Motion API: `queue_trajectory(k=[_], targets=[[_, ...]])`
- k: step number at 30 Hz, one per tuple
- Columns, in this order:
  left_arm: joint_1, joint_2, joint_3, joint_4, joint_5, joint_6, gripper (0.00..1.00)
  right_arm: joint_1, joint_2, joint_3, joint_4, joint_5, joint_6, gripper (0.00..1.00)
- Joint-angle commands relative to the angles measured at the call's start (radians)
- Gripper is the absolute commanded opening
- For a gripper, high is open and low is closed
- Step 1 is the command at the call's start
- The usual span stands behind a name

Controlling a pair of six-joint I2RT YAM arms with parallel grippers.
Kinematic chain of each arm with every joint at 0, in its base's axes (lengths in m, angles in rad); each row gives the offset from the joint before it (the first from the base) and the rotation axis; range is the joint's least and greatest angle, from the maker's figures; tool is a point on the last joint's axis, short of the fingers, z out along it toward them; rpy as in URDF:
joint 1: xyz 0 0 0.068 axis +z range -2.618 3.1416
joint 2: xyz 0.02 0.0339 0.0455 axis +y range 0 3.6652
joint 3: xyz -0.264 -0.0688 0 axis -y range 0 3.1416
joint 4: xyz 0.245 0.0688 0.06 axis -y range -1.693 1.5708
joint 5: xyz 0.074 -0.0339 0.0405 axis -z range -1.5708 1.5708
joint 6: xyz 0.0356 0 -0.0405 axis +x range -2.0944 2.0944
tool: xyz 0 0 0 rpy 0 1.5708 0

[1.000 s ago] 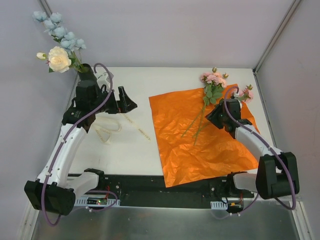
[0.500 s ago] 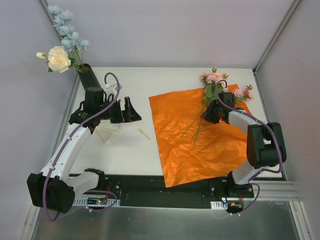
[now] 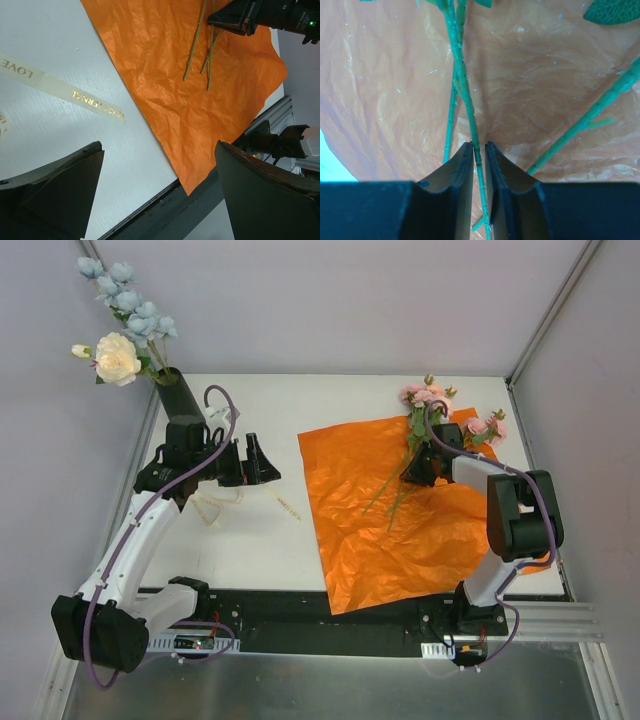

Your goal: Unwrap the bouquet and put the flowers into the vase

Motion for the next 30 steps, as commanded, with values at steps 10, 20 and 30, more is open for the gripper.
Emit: queue_trajectory(k=[10, 20, 30], targets=[[-0.007, -0.027, 0.03, -0.021, -0.078, 0.007, 0.99, -0.004, -0.126, 0.025, 0.0, -0.005, -0.059, 0.0], [-0.007, -0.004, 0.064, -0.019, 0.009, 0.009, 0.93, 0.058, -0.343, -0.018, 0.021, -0.03, -0.07, 0.0], [-0.016, 0.086, 0.101, 0.109, 0.21, -0.129, 0.84, 0.384, -0.496, -0.178, 0.315, -0.062, 0.06, 0.0]])
